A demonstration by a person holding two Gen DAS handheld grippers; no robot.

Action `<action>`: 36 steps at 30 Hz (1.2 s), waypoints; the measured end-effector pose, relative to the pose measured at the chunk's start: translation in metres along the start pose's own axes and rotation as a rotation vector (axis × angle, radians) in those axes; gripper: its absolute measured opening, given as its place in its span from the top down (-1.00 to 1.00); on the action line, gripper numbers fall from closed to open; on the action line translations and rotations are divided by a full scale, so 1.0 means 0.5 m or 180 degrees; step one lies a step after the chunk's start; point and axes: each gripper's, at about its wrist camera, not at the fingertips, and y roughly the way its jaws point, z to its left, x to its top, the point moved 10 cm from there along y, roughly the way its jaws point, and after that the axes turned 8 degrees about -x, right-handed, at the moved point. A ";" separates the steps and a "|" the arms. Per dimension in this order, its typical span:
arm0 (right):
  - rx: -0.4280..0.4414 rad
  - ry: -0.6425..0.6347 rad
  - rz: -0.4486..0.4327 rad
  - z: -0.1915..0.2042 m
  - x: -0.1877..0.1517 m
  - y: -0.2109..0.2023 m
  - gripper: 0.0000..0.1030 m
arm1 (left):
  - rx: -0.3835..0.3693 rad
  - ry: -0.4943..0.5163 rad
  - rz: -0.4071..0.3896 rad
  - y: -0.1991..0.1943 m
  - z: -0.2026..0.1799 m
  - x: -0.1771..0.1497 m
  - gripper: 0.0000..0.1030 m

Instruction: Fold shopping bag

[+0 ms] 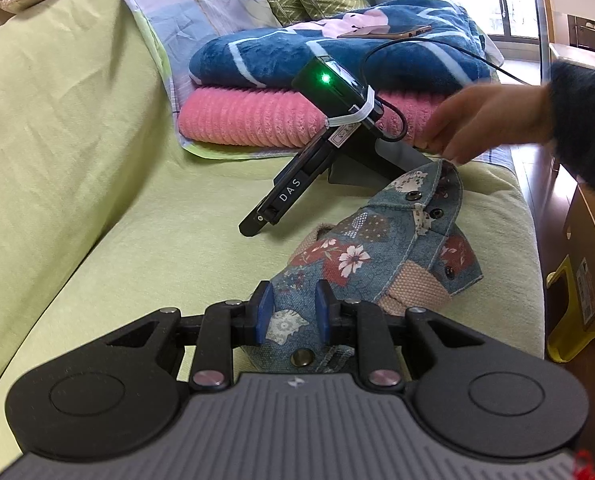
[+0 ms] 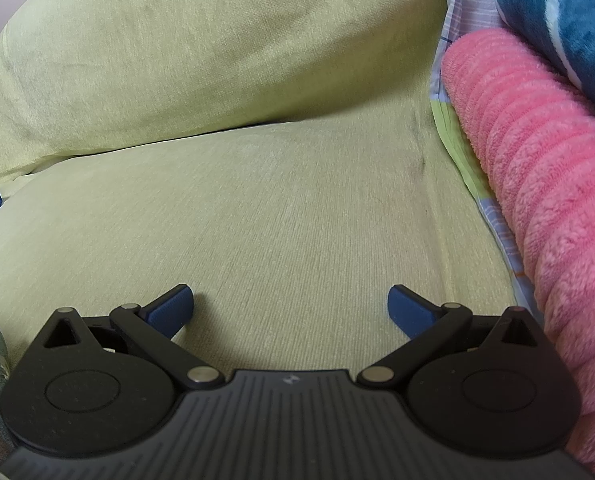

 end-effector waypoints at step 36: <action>-0.1040 0.2530 -0.0248 0.162 -0.186 -0.535 -0.96 | -0.0214 0.0249 0.0007 0.002 -0.002 -0.003 0.51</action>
